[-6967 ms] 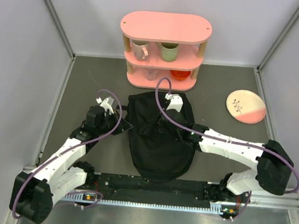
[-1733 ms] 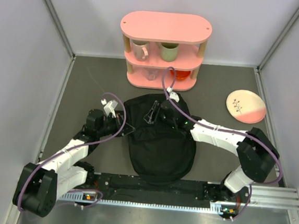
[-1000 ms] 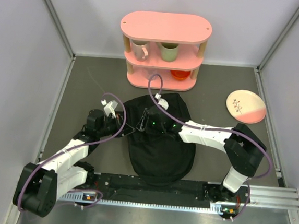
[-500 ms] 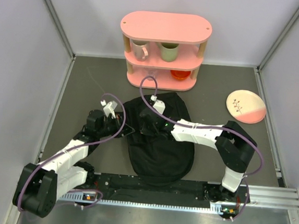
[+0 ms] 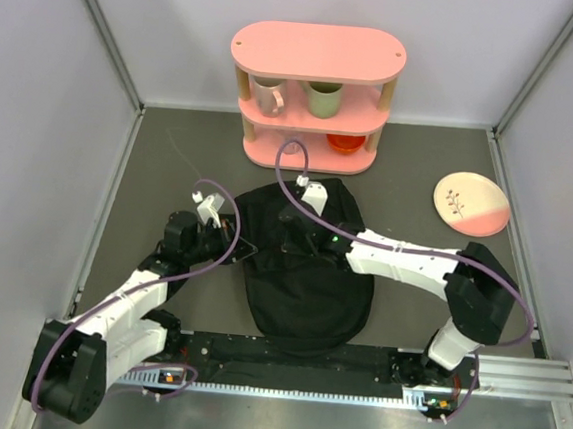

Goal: Pack the student bag
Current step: Zip the student bag at the center of the board.

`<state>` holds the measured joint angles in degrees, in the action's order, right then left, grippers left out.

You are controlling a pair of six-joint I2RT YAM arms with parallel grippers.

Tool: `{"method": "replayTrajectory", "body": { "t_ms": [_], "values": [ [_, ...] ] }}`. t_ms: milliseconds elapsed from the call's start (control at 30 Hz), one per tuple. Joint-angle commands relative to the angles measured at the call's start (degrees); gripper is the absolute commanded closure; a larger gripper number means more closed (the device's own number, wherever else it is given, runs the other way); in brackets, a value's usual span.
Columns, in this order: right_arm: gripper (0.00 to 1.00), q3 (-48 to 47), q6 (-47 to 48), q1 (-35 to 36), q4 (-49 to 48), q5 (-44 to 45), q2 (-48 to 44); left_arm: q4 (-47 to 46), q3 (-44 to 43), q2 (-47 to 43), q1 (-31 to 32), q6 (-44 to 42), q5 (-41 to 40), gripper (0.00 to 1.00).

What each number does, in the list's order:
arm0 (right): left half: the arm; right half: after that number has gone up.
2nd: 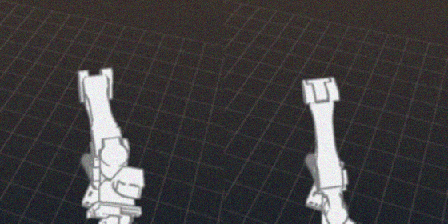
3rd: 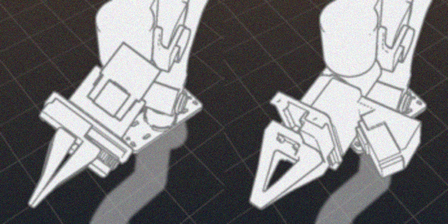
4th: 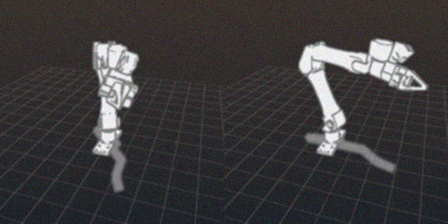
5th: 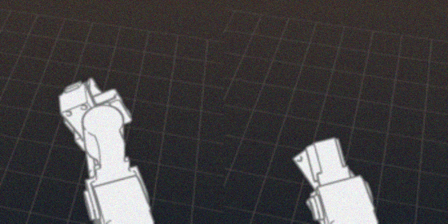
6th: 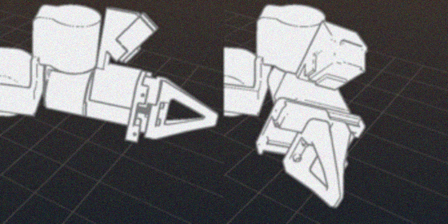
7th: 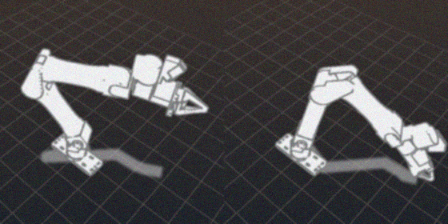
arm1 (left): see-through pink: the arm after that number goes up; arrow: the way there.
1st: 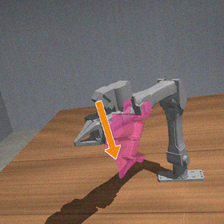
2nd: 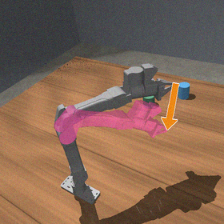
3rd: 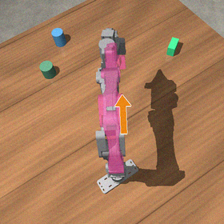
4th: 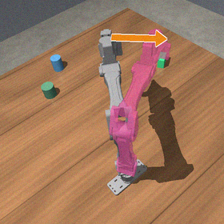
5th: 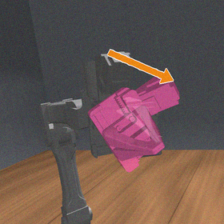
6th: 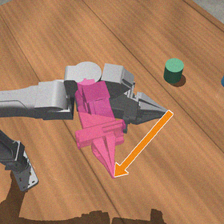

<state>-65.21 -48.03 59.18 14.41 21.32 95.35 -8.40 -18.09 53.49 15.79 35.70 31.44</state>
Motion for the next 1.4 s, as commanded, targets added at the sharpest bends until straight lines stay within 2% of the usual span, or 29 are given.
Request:
{"method": "replayTrajectory", "body": {
  "t_ms": [0, 367, 633, 833, 967, 1000, 1033, 1067, 1133, 1300, 1367],
  "values": [
    [1.00, 1.5, 5.4, -2.2, 3.3, 9.3, -5.3, 1.6, -0.4, -1.6, 0.1, -2.3, 1.1, 1.00],
    [1.00, 6.5, 6.5, -3.5, 6.7, 14.6, -11.9, 2.8, -1.1, -1.6, 0.1, -3.1, 0.7, 1.00],
    [1.00, 16.3, 6.7, -12.4, 6.9, 15.0, -19.7, 3.9, -1.1, -2.6, 0.0, -3.4, -0.3, 1.00],
    [1.00, 19.3, 7.6, -14.9, 6.9, 15.6, -23.5, 3.7, -1.9, -1.6, 0.0, -3.4, -0.3, 1.00],
    [1.00, 20.2, 7.0, -15.1, 6.3, 13.1, -26.5, 3.7, -2.2, -1.4, 0.0, -3.4, -0.1, 1.00],
    [0.93, 20.6, 7.5, -15.1, 5.5, 11.8, -28.3, 3.7, -2.2, -1.4, 0.0, -3.4, -0.1, 1.00],
    [0.76, 20.7, 8.2, -15.1, 4.1, 7.7, -29.3, 3.6, -2.2, -1.4, 0.0, -3.5, 0.5, 1.00],
    [0.67, 20.9, 9.1, -15.1, 0.9, 5.0, -30.0, 3.3, -2.1, -1.5, 0.0, -3.5, 1.0, 1.00],
    [0.39, 21.2, 9.8, -15.1, -2.6, -3.5, -30.7, 2.8, -1.8, -1.3, 0.0, -3.5, 1.5, 1.00],
    [0.34, 15.3, 10.7, -15.0, -4.1, -15.4, -24.3, 1.2, -2.0, -0.6, 0.0, -3.4, 3.4, 1.00],
    [0.33, 12.6, 10.9, -15.0, -4.3, -16.5, -20.7, 1.1, -2.2, -0.8, 0.0, -3.3, 3.7, 1.00]
  ]
}}
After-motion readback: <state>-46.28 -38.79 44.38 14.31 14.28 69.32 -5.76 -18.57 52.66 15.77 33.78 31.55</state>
